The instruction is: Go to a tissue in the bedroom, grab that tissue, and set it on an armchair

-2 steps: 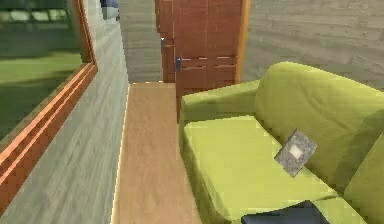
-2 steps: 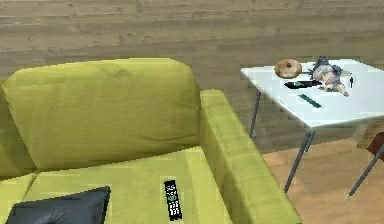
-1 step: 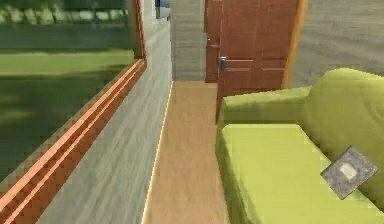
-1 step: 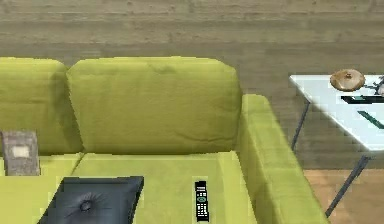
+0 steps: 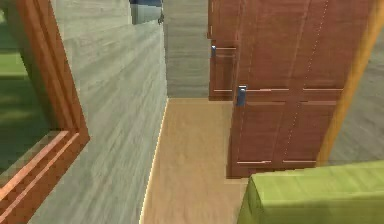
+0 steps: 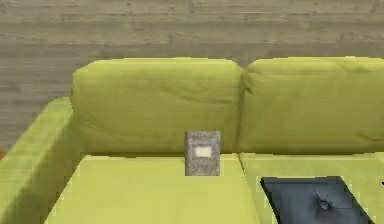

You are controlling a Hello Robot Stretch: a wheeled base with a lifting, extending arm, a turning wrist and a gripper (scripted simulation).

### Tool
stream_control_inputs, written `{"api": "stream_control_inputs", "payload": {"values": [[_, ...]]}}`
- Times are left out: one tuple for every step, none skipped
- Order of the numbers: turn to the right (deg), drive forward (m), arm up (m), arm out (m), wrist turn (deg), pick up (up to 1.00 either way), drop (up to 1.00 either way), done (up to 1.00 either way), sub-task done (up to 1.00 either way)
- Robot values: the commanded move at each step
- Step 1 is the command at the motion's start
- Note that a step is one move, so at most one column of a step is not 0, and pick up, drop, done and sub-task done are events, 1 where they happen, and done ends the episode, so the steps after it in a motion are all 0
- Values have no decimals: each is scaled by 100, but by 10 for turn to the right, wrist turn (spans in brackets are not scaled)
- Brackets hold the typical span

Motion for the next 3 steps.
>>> {"api": "stream_control_inputs", "payload": {"values": [[0,95,0,0,0,0,0,0,0],[-30,0,0,0,0,0,0,0,0],[0,75,0,0,0,0,0,0,0]]}}
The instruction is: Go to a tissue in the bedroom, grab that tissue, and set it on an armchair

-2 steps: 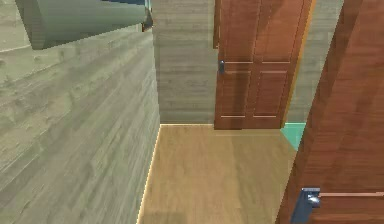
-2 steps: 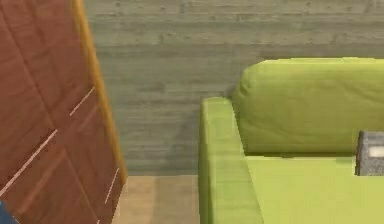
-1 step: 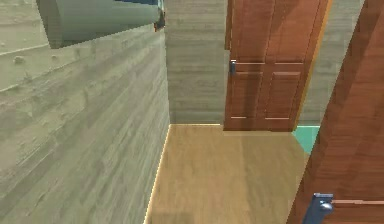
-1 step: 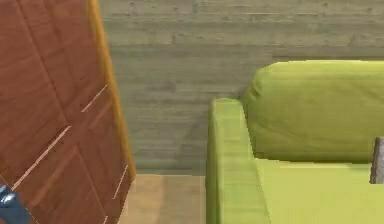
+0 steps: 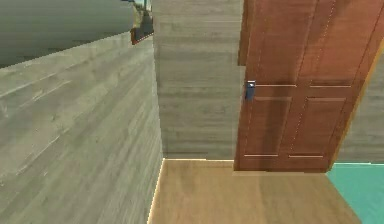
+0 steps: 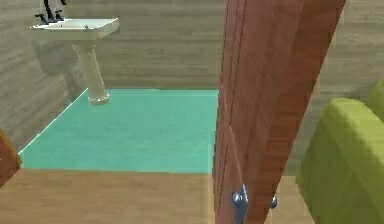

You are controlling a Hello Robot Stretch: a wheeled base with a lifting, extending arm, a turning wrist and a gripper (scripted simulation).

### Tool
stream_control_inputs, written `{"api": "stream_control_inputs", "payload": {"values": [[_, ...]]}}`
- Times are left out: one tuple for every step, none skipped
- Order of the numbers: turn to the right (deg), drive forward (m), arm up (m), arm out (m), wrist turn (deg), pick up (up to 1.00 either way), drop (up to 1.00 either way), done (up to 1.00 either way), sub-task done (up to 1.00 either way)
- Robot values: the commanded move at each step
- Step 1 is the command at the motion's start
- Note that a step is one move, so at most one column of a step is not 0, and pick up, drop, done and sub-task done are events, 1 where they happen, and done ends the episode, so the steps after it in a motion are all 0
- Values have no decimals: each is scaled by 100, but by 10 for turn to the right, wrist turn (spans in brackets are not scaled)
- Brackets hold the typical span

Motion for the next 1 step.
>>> {"api": "stream_control_inputs", "payload": {"values": [[450,0,0,0,0,0,0,0,0]]}}
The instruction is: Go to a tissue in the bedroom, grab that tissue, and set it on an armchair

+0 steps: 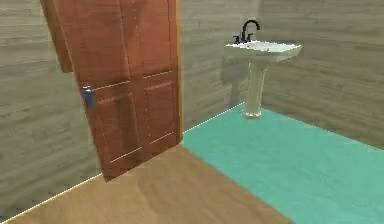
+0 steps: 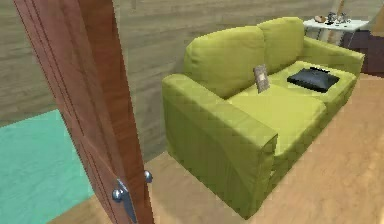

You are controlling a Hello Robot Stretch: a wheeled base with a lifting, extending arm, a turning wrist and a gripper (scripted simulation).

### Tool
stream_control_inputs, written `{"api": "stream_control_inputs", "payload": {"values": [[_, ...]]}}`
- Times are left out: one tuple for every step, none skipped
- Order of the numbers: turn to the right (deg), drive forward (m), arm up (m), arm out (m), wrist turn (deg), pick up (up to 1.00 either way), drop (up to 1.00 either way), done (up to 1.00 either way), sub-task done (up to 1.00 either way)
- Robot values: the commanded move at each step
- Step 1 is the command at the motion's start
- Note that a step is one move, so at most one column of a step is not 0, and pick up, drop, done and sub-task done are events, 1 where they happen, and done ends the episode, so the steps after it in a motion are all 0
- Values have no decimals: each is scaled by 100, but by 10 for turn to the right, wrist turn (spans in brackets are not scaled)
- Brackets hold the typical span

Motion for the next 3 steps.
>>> {"api": "stream_control_inputs", "payload": {"values": [[330,0,0,0,0,0,0,0,0],[0,30,0,0,0,0,0,0,0],[120,0,0,0,0,0,0,0,0]]}}
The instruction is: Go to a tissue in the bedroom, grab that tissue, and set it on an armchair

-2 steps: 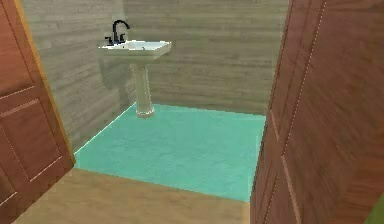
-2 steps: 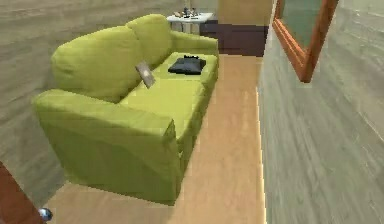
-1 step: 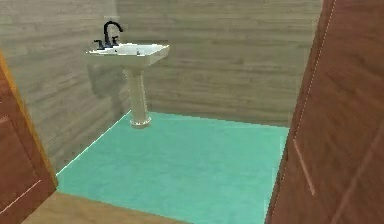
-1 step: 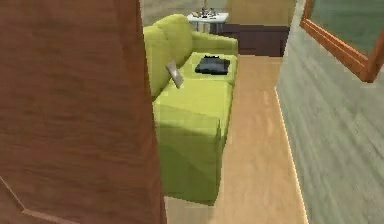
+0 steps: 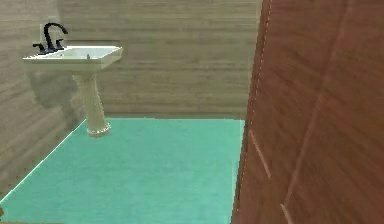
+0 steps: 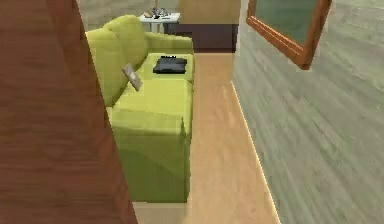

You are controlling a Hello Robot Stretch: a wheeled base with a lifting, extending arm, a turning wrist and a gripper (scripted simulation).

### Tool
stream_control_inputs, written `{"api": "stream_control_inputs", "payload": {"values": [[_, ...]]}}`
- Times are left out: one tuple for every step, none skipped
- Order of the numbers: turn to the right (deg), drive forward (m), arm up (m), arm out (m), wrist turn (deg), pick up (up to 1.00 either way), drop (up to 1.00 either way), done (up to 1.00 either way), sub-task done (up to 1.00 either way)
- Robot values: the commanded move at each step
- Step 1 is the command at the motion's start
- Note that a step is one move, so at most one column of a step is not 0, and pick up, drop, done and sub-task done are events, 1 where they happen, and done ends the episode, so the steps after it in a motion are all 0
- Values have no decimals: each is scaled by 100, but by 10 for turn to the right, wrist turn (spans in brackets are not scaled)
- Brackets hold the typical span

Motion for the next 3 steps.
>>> {"api": "stream_control_inputs", "payload": {"values": [[0,100,0,0,0,0,0,0,0],[180,0,0,0,0,0,0,0,0],[0,5,0,0,0,0,0,0,0]]}}
